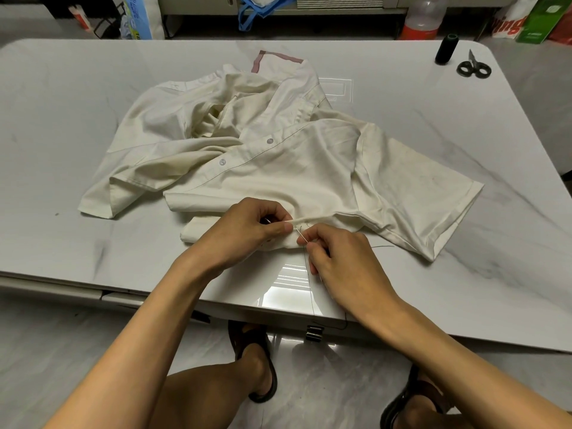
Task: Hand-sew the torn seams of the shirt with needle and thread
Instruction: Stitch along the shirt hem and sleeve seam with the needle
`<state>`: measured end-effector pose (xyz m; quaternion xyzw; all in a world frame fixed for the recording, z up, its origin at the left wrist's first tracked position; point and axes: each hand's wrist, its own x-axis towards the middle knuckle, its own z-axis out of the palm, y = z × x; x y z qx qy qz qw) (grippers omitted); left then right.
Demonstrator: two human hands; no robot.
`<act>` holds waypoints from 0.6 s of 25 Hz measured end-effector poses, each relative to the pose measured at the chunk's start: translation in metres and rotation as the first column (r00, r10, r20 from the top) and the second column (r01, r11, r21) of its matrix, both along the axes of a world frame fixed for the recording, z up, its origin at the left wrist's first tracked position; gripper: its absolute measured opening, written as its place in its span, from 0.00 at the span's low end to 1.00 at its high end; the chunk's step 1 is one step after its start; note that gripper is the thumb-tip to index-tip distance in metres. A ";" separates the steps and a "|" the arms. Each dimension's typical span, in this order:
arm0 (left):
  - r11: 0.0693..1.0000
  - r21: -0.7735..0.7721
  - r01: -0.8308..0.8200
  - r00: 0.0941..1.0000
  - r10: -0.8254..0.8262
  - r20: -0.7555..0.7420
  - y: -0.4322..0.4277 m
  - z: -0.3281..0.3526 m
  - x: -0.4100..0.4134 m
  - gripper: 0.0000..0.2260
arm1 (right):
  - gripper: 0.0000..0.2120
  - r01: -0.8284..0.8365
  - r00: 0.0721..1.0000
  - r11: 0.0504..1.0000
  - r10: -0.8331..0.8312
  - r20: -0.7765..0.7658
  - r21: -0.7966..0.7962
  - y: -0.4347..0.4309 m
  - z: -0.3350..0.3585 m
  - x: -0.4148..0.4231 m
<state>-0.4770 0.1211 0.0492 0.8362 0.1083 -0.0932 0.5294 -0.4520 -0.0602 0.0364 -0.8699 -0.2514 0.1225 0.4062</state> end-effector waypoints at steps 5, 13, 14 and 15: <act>1.000 0.017 -0.007 1.000 0.007 0.003 0.000 0.000 0.001 0.06 | 0.11 0.003 1.000 1.000 -0.003 0.011 -0.004 0.000 0.001 0.001; 1.000 0.018 -0.008 1.000 0.008 0.003 0.000 -0.001 0.001 0.06 | 0.11 0.007 1.000 1.000 -0.007 0.028 -0.003 0.000 0.003 0.000; 1.000 0.019 -0.008 1.000 0.008 0.003 0.000 -0.002 0.001 0.06 | 0.11 0.008 1.000 1.000 -0.008 0.029 -0.002 0.000 0.003 0.000; 1.000 0.022 -0.008 1.000 0.008 0.003 0.001 -0.002 0.001 0.06 | 0.11 0.009 1.000 1.000 -0.009 0.030 -0.001 0.000 0.003 0.000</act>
